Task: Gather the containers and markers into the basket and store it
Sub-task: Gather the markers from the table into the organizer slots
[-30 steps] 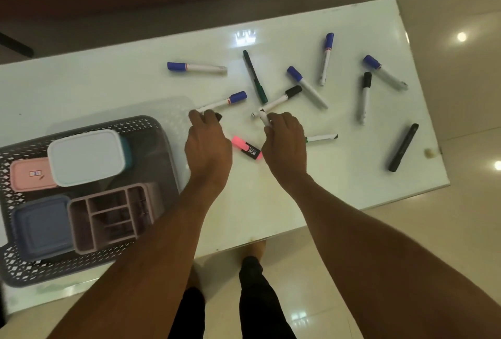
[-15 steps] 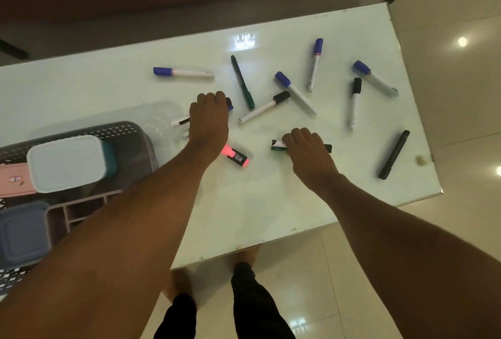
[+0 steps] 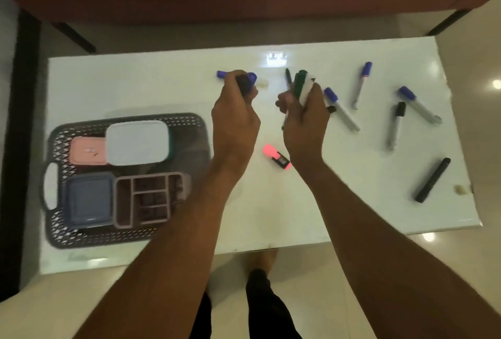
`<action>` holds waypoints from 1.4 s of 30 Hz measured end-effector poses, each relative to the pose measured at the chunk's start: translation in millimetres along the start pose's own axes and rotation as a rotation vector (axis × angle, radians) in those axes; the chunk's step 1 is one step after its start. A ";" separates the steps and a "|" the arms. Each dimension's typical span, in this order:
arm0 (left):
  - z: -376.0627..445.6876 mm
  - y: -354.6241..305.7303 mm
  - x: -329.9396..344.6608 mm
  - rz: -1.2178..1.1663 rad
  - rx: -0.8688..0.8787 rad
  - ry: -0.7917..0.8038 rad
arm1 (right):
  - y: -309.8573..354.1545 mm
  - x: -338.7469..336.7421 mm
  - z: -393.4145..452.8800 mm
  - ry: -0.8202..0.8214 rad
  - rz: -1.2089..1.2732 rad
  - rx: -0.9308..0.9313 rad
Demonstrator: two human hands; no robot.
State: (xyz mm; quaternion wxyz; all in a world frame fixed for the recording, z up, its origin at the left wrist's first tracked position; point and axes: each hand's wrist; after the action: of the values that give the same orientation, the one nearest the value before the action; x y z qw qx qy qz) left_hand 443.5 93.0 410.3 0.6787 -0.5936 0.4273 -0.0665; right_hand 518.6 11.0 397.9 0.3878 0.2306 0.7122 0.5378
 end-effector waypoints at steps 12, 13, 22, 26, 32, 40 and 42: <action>-106.7 70.6 -159.7 -0.265 0.175 -0.590 | 48.8 153.1 -128.6 -0.027 0.311 0.010; -111.2 78.1 -161.9 -0.240 0.182 -0.620 | 45.2 158.9 -134.9 -0.042 0.298 0.020; -130.9 127.7 -169.9 -0.270 -0.021 -0.553 | 25.8 197.8 -160.3 -0.127 0.178 0.034; -136.0 148.2 -161.9 -0.347 -0.111 -0.465 | 15.7 205.3 -163.0 -0.158 0.149 0.083; -139.9 165.3 -151.1 -0.245 -0.155 -0.330 | 6.2 212.5 -170.5 -0.120 0.055 0.182; -136.9 163.9 -150.8 -0.188 -0.151 -0.327 | 2.9 211.5 -165.5 -0.033 0.108 0.150; -135.3 162.8 -149.2 -0.192 -0.153 -0.339 | 2.0 209.7 -163.2 -0.017 0.115 0.155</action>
State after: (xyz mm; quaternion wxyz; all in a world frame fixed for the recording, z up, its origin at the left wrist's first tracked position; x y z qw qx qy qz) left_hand 193.1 127.4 354.1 0.6843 -0.6841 0.2525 0.0024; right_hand 263.5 72.2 355.7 0.3435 0.3050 0.7337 0.5006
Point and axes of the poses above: each hand's wrist, its own z-axis towards the middle knuckle, its own x-axis out of the palm, y = z × x, and after that the axes turned 15 degrees about y, right-handed
